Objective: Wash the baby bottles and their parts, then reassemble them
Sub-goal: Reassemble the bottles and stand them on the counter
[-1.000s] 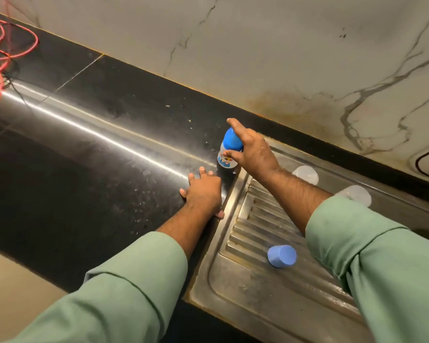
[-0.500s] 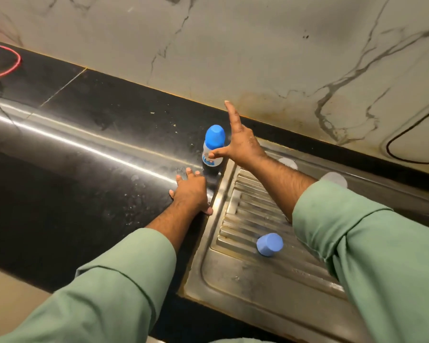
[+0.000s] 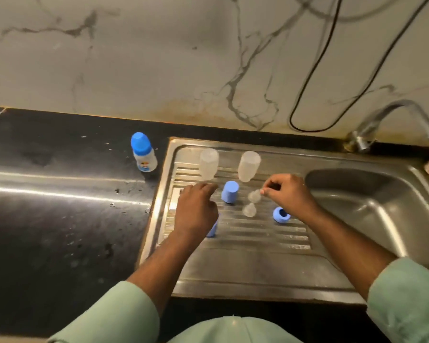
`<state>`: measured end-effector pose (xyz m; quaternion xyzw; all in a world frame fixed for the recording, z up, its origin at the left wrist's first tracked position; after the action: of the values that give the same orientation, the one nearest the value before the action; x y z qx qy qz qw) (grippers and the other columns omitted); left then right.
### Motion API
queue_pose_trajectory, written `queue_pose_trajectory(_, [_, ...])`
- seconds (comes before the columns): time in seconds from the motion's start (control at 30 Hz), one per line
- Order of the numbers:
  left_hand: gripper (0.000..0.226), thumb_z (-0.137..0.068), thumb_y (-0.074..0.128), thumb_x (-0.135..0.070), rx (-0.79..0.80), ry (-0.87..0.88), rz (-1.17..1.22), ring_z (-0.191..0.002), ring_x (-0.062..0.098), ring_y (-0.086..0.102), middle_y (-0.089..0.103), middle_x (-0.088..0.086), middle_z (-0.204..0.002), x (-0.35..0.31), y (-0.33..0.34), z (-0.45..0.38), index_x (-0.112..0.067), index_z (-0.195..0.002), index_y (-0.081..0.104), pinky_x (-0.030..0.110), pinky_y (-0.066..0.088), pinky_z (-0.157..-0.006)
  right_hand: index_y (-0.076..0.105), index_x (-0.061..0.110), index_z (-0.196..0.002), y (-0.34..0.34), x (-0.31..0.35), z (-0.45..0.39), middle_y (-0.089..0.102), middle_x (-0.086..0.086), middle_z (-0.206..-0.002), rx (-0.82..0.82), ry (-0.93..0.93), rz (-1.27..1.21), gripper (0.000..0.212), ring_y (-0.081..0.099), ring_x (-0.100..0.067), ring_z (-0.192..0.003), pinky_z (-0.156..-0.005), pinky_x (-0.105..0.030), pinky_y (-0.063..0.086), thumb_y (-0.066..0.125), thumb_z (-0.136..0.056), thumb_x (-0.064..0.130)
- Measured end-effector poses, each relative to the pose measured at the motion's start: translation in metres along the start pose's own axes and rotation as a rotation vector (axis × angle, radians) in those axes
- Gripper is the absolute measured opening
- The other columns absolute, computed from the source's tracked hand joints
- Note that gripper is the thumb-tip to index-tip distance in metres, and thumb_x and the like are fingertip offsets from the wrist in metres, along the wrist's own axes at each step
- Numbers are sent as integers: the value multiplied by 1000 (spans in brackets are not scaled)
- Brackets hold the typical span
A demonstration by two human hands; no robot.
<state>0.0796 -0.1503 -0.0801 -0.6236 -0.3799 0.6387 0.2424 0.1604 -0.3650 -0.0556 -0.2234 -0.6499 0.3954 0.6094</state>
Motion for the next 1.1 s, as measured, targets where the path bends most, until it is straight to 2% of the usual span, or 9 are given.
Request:
queue_pose_trajectory(0.27, [35,-93,55,-16,166,111,-309,-113,29,53,63,6,-123,-60,53,-20,-18,-126,67,36,42,-93,65,18,-67,-4,-60,18,64,3,-68,26,91,3,16,59,-16,-67,-69,-32,50,66,-79,8])
queue_pose_trajectory(0.4, [38,-91,54,-8,233,97,-328,-111,31,54,59,8,-120,-62,83,-19,-15,-127,65,39,45,-87,69,13,-85,-3,-77,20,67,-3,-89,88,125,59,11,63,-24,-84,-78,-37,52,63,-79,7])
queue_pose_trajectory(0.6, [43,-96,62,-27,389,21,-340,-108,34,62,55,9,-126,-62,119,-19,-21,-136,50,37,46,-71,58,29,-125,17,-94,17,51,4,-127,257,29,444,46,55,-24,-113,-82,-33,47,67,-80,24])
queue_pose_trajectory(0.73, [28,-97,58,-17,394,16,-439,-106,31,64,62,10,-120,-62,123,-22,-16,-125,53,38,52,-79,56,22,-106,29,-102,22,53,0,-116,287,-12,443,27,57,-29,-105,-73,-33,46,58,-81,14])
queue_pose_trajectory(0.83, [20,-90,72,-14,352,-106,-136,-90,29,68,68,13,-102,-76,109,-28,-13,-105,59,39,57,-74,60,19,-103,16,-98,32,60,1,-105,162,-9,243,21,59,-25,-97,-75,-31,50,61,-82,14])
queue_pose_trajectory(0.9, [24,-84,80,-14,197,-125,307,-68,22,68,70,16,-85,-103,89,-33,-22,-94,60,38,60,-63,64,22,-105,-12,-91,39,60,12,-91,-8,-32,52,26,59,-16,-82,-65,-11,44,68,-81,14])
queue_pose_trajectory(0.97, [44,-90,73,-9,72,-61,517,-64,7,68,71,11,-81,-120,72,-41,-43,-115,61,21,58,-58,65,25,-113,-47,-81,44,54,16,-91,-199,-77,-58,36,56,-9,-79,-64,-9,38,74,-79,15])
queue_pose_trajectory(1.03, [48,-97,59,-5,228,-154,394,-77,-5,68,72,0,-95,-123,71,-40,-35,-135,59,11,52,-64,64,20,-120,-76,-71,51,54,11,-100,-409,-160,-77,41,55,-7,-83,-70,-12,41,74,-80,15])
queue_pose_trajectory(1.1, [20,-100,56,-12,445,-421,380,-76,17,72,74,9,-95,-112,76,-28,-11,-117,68,27,57,-67,69,19,-103,-81,-66,58,52,11,-88,-357,-207,-16,25,51,-6,-74,-68,-18,42,74,-79,14])
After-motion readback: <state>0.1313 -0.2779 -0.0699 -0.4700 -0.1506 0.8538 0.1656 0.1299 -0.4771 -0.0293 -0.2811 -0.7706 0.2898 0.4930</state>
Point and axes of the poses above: each hand's wrist, its own z-axis away from the middle knuckle, its own y-axis out of the palm, x = y × z, the point moved 3 cm from there along -z, towards the middle knuckle
